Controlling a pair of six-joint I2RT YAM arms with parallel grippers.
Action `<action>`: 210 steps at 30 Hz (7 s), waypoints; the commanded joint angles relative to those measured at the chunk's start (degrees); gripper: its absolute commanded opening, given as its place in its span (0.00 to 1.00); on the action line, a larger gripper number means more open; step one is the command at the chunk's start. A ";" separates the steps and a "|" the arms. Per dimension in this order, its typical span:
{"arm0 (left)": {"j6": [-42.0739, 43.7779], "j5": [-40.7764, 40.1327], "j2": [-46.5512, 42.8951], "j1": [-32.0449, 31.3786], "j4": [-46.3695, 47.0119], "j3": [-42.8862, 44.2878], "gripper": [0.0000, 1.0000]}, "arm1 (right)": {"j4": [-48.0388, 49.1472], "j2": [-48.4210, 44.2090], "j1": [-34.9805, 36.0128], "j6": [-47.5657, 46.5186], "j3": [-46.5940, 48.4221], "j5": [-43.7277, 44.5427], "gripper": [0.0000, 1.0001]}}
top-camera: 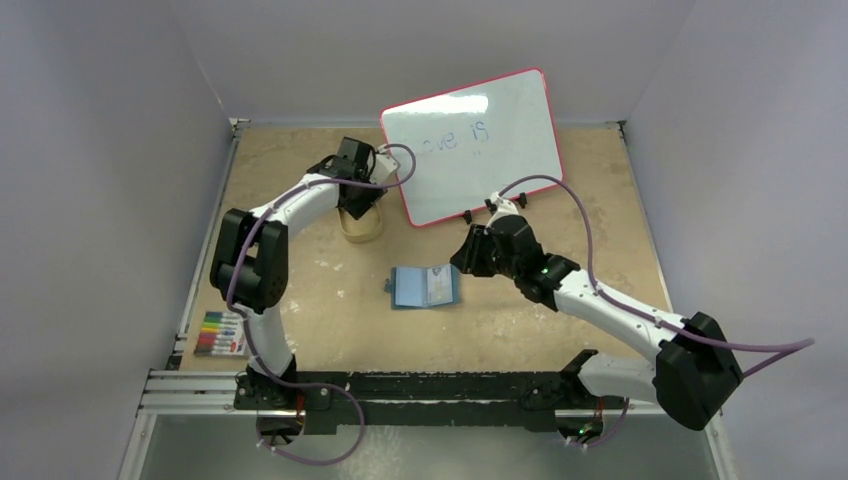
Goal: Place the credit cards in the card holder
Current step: Pick up the credit card from the storage box, then insert the credit card into the card holder.
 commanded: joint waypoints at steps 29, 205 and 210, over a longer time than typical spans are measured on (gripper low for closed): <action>8.04 -8.61 4.30 0.56 17.38 -0.57 0.32 | -1.84 1.69 0.37 0.05 2.34 1.28 0.36; -65.49 12.43 -23.87 -12.49 20.72 -45.31 0.00 | 35.15 23.00 -5.68 14.41 -12.88 -20.35 0.00; -65.72 13.00 -23.37 -12.53 21.17 -45.34 0.00 | 35.65 23.57 -5.69 13.91 -12.30 -20.24 0.00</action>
